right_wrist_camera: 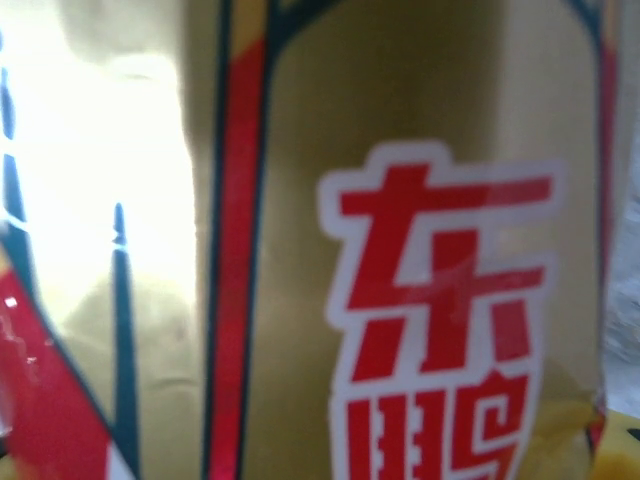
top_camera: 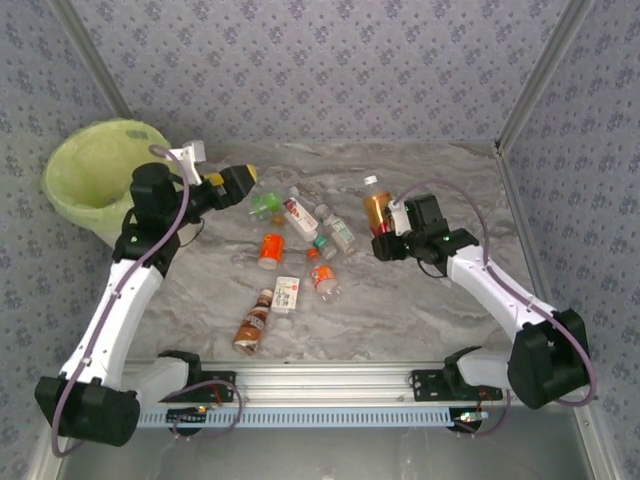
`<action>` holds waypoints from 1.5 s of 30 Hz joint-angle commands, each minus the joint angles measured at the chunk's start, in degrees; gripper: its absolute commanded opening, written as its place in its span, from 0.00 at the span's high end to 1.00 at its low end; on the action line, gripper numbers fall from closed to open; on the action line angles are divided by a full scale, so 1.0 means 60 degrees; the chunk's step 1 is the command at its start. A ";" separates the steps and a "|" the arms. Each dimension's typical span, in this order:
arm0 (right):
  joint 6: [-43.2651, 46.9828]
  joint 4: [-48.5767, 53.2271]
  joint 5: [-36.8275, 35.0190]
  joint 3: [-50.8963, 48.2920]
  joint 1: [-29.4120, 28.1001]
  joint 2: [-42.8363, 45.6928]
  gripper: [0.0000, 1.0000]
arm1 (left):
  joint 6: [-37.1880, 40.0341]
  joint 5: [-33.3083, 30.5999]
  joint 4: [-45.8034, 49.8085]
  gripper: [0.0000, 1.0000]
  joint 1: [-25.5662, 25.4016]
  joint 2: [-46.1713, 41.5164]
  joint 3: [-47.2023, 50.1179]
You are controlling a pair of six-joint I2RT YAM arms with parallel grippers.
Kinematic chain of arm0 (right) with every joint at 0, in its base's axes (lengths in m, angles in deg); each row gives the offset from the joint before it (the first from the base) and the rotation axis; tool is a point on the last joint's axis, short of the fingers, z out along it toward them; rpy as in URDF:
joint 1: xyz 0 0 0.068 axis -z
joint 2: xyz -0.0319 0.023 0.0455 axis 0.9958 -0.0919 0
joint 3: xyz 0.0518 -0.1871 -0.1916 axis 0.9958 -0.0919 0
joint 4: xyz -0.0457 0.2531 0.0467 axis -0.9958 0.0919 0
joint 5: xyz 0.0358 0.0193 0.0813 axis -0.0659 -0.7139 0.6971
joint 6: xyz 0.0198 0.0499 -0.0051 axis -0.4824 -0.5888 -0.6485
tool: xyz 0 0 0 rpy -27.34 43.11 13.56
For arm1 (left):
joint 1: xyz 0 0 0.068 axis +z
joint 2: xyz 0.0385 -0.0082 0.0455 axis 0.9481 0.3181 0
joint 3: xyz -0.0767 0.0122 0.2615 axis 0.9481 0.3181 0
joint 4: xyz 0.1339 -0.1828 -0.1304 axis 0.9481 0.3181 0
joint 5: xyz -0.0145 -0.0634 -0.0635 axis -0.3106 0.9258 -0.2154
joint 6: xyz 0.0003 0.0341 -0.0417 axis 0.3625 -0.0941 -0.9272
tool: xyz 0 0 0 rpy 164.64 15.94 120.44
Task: Put the plastic bottles in the bin
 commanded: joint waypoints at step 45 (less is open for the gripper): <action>-0.0079 -0.2581 0.2190 0.2064 -0.2747 -0.1658 0.38 | 0.0915 -0.1019 0.2278 1.00 -0.2890 0.4420 -0.4170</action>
